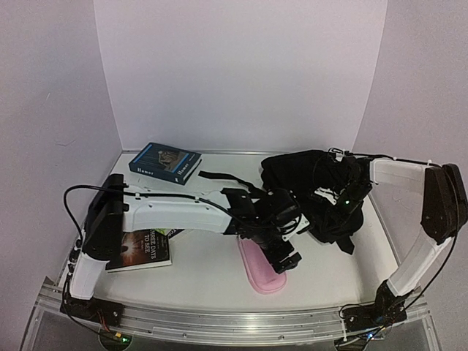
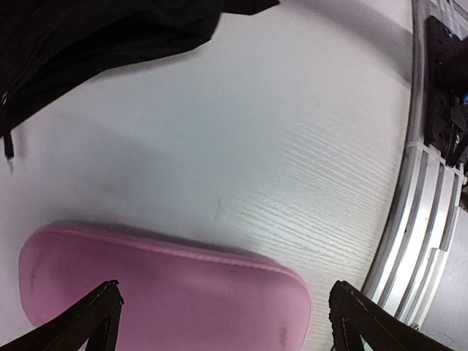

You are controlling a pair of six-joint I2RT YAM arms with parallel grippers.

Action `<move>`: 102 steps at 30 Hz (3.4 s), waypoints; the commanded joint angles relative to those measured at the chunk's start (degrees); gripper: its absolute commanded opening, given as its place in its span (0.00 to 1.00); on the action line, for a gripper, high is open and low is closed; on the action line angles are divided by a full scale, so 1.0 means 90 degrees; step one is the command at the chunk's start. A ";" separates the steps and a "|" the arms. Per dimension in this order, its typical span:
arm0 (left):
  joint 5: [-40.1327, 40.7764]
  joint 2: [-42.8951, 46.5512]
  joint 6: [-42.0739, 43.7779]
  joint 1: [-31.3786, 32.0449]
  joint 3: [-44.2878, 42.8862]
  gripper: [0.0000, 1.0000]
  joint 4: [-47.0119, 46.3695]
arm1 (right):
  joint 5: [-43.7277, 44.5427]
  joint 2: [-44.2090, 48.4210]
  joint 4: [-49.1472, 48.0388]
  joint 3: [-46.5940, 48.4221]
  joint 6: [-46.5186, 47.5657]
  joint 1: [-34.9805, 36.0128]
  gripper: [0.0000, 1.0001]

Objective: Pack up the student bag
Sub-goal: Adjust the student bag at the center of the board, then move the stationery to the center of the board, then unzip the student bag at the center of the board.

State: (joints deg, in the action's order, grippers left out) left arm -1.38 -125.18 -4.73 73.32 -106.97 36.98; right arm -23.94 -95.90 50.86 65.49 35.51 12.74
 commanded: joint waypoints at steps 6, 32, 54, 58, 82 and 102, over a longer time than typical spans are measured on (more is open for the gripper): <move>-0.0693 -0.1377 0.1512 0.0062 -0.1999 1.00 0.1099 | -0.0277 -0.0052 0.0208 0.0273 0.0009 -0.0226 0.00; 0.0482 0.1030 0.0808 -0.1297 0.2187 0.98 0.1141 | 0.0119 -0.0531 0.0116 0.0517 0.0119 0.1442 0.00; -0.0665 0.2963 0.0881 -0.1947 0.4407 0.96 -0.3271 | 0.0652 0.1669 0.0033 -0.0617 -0.0647 0.2554 0.78; -0.0939 0.2353 0.0978 -0.1905 0.4108 0.93 -0.3534 | 0.0537 0.1792 0.0048 -0.0783 -0.0627 0.2054 0.78; -0.0614 -0.0172 0.1767 -0.1559 0.2400 0.44 -0.3735 | -0.0013 -0.0063 0.0056 -0.0726 -0.0264 0.0980 0.65; -0.0251 0.0664 0.0684 -0.1288 0.3545 0.13 -0.4473 | 0.0360 -0.0799 -0.0045 -0.0578 -0.0563 0.0984 0.62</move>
State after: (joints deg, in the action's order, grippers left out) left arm -3.32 -123.63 7.60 64.42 -77.77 1.36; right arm -22.79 -101.56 51.64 60.73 31.00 21.78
